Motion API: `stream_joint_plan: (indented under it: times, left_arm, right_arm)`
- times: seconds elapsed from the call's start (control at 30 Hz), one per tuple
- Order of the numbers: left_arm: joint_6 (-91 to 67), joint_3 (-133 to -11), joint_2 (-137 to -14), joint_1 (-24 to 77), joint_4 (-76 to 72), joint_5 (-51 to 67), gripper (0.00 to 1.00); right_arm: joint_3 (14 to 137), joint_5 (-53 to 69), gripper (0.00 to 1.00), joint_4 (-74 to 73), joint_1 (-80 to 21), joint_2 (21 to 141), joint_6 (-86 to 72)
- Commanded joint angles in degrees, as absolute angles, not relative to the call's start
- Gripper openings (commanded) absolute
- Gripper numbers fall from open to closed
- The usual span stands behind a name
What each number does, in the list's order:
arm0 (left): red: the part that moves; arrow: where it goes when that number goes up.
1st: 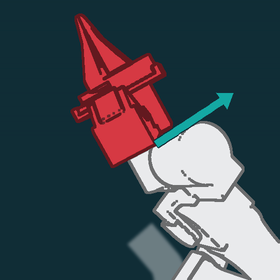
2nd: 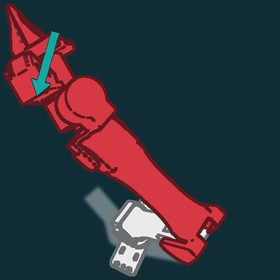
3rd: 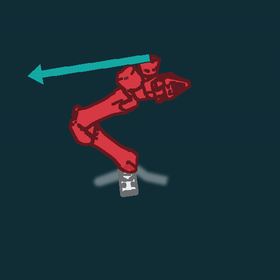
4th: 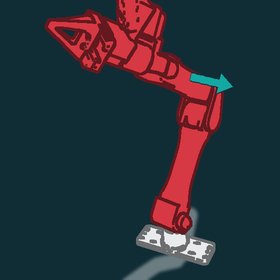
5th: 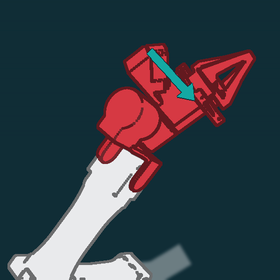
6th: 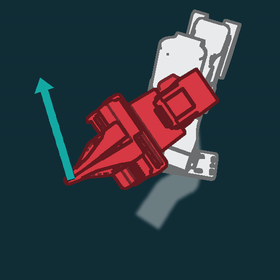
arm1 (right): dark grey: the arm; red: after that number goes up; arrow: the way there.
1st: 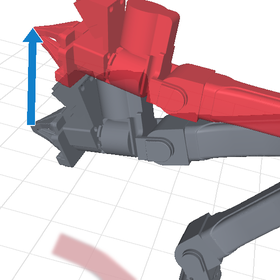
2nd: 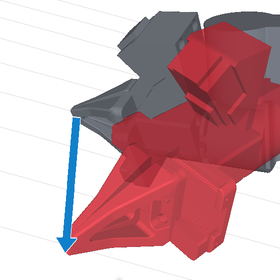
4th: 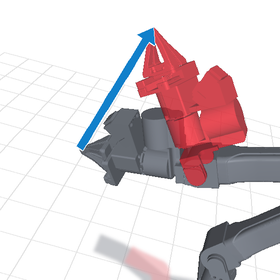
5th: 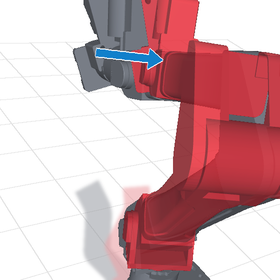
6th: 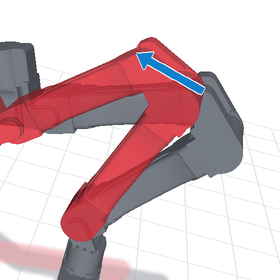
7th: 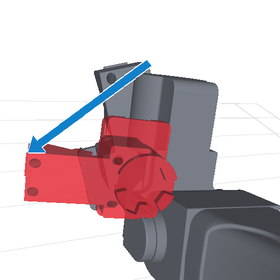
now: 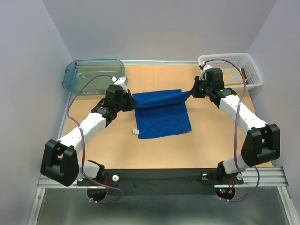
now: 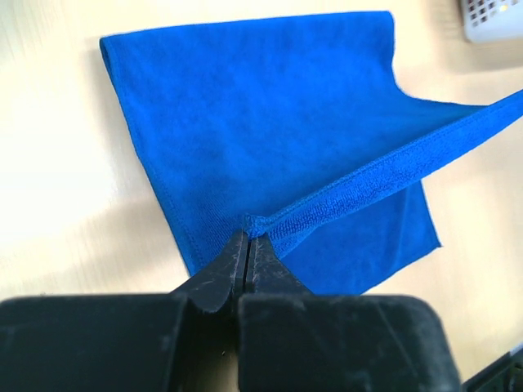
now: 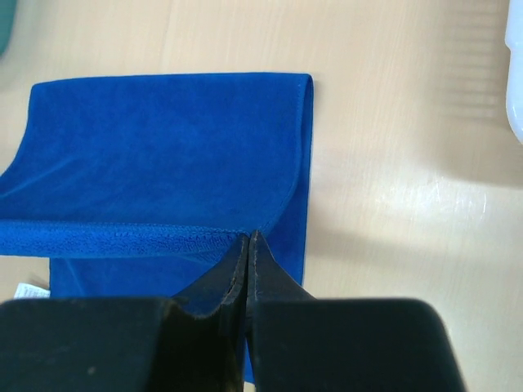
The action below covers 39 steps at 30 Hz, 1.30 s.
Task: Fold and stack the towels
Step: Fold the towel
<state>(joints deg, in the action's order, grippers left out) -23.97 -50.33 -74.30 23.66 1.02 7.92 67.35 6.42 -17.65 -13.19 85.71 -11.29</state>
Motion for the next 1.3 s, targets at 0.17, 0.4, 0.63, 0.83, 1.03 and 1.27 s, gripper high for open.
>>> stream_joint_plan:
  times: [0.17,0.4,0.63,0.83,1.03,1.27]
  left_arm:
    - [-27.2,-40.2,-72.1,24.4,0.3,7.4,0.0]
    - [-30.1,-35.7,-74.3,24.9,-3.3,8.1,0.0]
    - [-32.8,-33.4,-79.7,25.3,-5.1,10.4,0.0]
    - [-34.1,-33.7,-84.4,25.8,-5.5,10.5,0.0]
    - [-33.4,-39.4,-89.6,25.3,-3.6,8.2,0.0]
    - [-28.4,-51.8,-97.7,20.6,-0.1,4.6,0.0]
  right_arm:
    - [61.1,2.5,0.0,-16.4,-11.9,80.4,-10.5]
    - [54.8,2.1,0.0,-16.3,-12.0,80.5,-14.2]
    - [52.6,1.1,0.0,-16.4,-11.9,85.9,-17.2]
    - [54.8,2.6,0.0,-16.3,-11.7,89.8,-17.6]
    - [55.5,4.1,0.01,-15.6,-11.8,93.5,-17.8]
    - [59.6,3.9,0.0,-12.4,-11.3,99.2,-17.8]
